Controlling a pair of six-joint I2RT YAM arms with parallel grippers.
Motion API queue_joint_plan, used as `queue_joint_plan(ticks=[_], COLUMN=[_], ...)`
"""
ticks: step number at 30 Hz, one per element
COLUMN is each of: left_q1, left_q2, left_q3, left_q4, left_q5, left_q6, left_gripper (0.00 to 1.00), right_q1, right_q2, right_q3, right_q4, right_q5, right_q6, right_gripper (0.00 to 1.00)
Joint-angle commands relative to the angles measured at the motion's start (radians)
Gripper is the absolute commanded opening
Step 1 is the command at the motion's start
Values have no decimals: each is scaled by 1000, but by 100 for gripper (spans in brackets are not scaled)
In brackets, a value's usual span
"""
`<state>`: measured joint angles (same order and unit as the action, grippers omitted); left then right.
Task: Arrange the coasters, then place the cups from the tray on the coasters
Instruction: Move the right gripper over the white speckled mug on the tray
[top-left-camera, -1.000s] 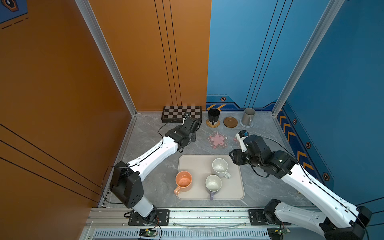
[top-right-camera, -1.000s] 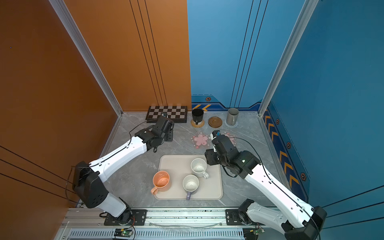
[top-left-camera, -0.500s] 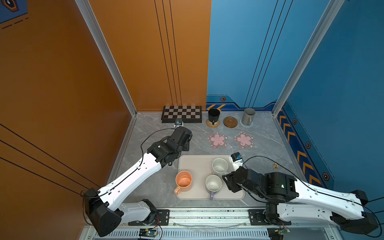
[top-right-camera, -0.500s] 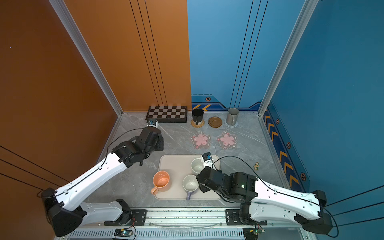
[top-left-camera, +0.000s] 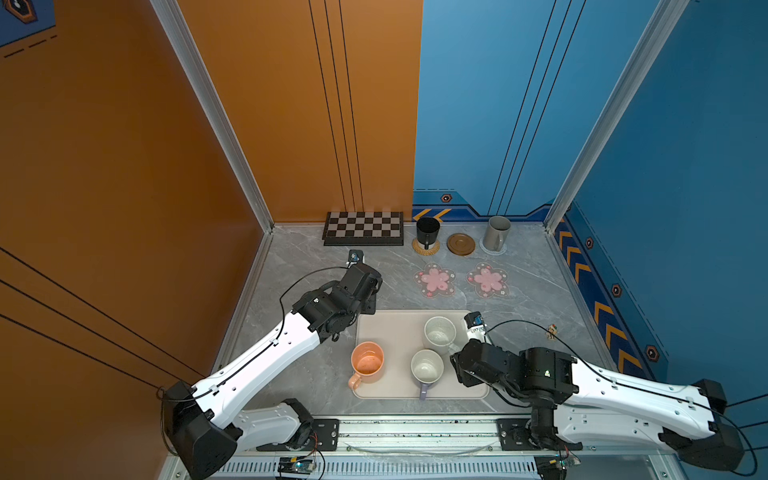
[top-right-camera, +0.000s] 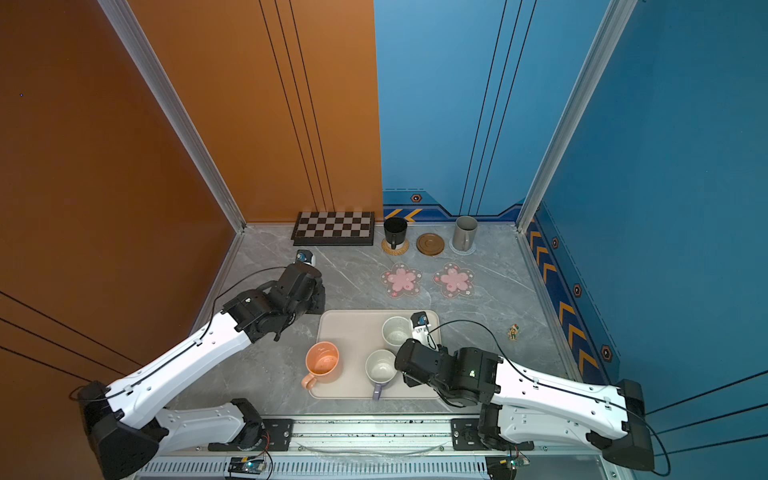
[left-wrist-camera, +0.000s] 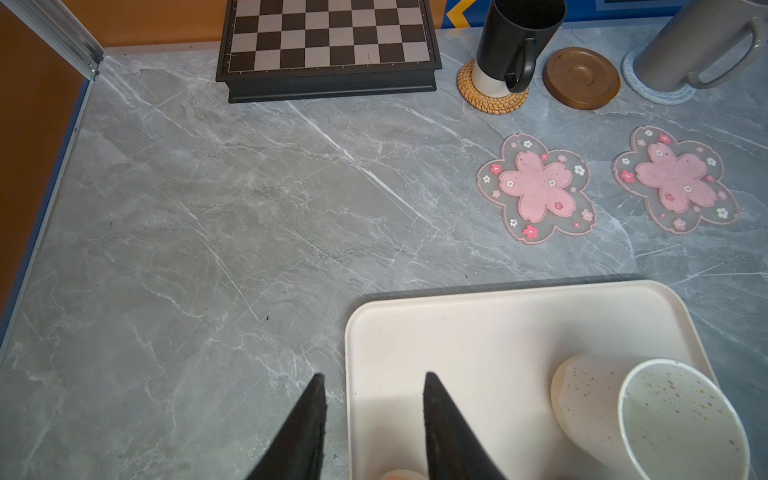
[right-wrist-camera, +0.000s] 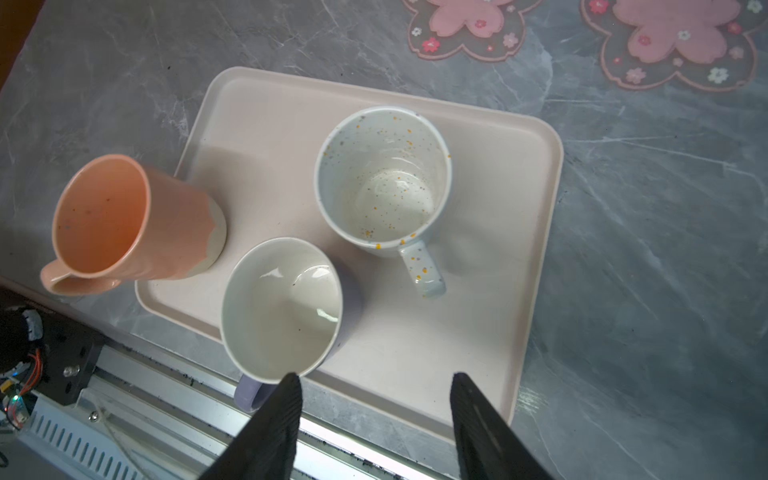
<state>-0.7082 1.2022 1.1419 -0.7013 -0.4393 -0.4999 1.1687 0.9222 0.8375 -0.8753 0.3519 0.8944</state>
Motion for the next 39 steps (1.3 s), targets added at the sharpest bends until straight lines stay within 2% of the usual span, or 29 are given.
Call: queue_joint_plan(ticks=[1,3,7,16,26,33,39], left_q1=[-5,-2,0,12,44,56,61], left_q2=[-2,10,40,82,73,71,72], left_q3=[-21,-21,-11,14,-4,-5,-15], left_q4=[-21,-21,-21,-20,-19,-19,-18], left_q5=[0,-8,-18,-29,-26,-26,-14], left_q6=[-22,-26,-30,-37,-40,-44,-51], left_gripper=[39,39,39,38,38,38,38], right_q1=[-124,-179,-207,-243,-369,-374,-379], right_q2=[-51,-59,-18,212,261,306,315], right_q3=[-64,-85,-77,-31,-20,-16,-22], right_q4=[-29,-10,28,84,153,209,243], right_q5=[-108,-167,-252,-294,-354,-394,-381], right_q6=[-66,-123,-222,-357,-436,-472,-473], right_gripper=[58,58,58,56,57,55,51])
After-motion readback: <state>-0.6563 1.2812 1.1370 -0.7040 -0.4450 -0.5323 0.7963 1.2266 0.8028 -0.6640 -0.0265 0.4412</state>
